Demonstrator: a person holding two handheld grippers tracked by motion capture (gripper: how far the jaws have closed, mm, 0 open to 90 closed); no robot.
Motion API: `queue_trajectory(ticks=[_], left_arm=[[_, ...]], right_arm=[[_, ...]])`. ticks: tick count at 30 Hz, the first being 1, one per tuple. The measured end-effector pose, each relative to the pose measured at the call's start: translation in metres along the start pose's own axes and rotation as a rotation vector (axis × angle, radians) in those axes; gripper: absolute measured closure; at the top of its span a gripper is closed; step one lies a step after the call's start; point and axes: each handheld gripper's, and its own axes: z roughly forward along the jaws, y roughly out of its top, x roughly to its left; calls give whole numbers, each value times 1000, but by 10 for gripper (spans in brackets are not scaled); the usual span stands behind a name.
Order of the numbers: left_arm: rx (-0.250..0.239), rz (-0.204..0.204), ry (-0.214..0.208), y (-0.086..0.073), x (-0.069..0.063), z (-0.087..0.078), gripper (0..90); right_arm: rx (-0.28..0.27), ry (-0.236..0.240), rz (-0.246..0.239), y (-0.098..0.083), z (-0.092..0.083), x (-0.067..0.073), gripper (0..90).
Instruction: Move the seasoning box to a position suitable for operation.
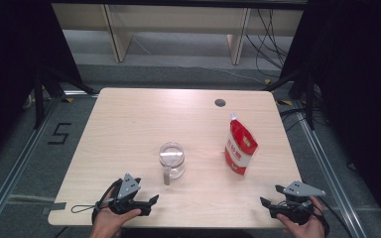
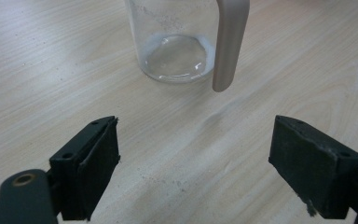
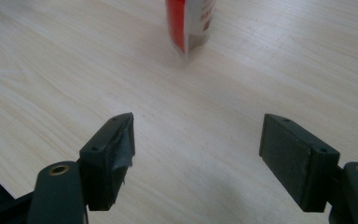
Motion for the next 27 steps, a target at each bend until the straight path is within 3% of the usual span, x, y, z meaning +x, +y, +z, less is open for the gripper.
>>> queue_trajectory(ticks=[1, 5, 6, 7, 9, 10, 13, 14, 15, 17, 18, 19, 20, 21, 22, 25, 27], left_arm=[[17, 22, 6, 1, 2, -1, 155], [-4, 3, -2, 2, -1, 0, 162], [7, 29, -2, 3, 0, 0, 163], [7, 29, -2, 3, 0, 0, 164], [0, -1, -4, 3, -3, 2, 165], [-5, -8, -6, 3, -3, 2, 166], [5, 16, -5, 5, 0, 1, 163], [-1, 7, -13, 6, 0, 2, 162], [1, -3, -23, 6, -1, 2, 158], [12, 15, -23, 8, -1, 2, 155], [1, -3, -21, 8, -3, 4, 155], [9, 7, -22, 9, -3, 4, 156], [-2, -8, -17, 10, -5, 6, 156], [6, 17, -20, 11, -4, 6, 157], [-5, 8, -21, 12, -5, 7, 156], [-35, 11, -24, 18, -9, 10, 165], [-43, 18, -18, 22, -10, 12, 178]], right_arm=[[-7, -19, -13, 0, 0, -1, 275], [-6, -11, -17, 0, 0, -1, 275], [-3, 9, -4, 0, 1, 0, 275], [-3, 9, -4, 0, 1, 0, 275], [-2, 10, 4, 0, 1, 0, 275], [2, 7, 32, 0, 0, 2, 275], [-1, 9, 30, 0, 0, 2, 275], [2, 8, 30, 0, 0, 2, 274], [-5, -5, -4, 0, 0, 0, 275], [-2, -2, -1, 0, 0, 1, 274], [2, 4, -3, 1, 0, 1, 272], [15, -1, 34, 0, -1, 4, 267], [3, -5, 24, 0, -1, 4, 266], [4, 5, 24, 0, 0, 4, 265], [-1, 10, -2, 1, 1, 2, 265], [0, 3, 18, 1, 1, 4, 266], [-2, 9, -3, 1, 2, 3, 266]])
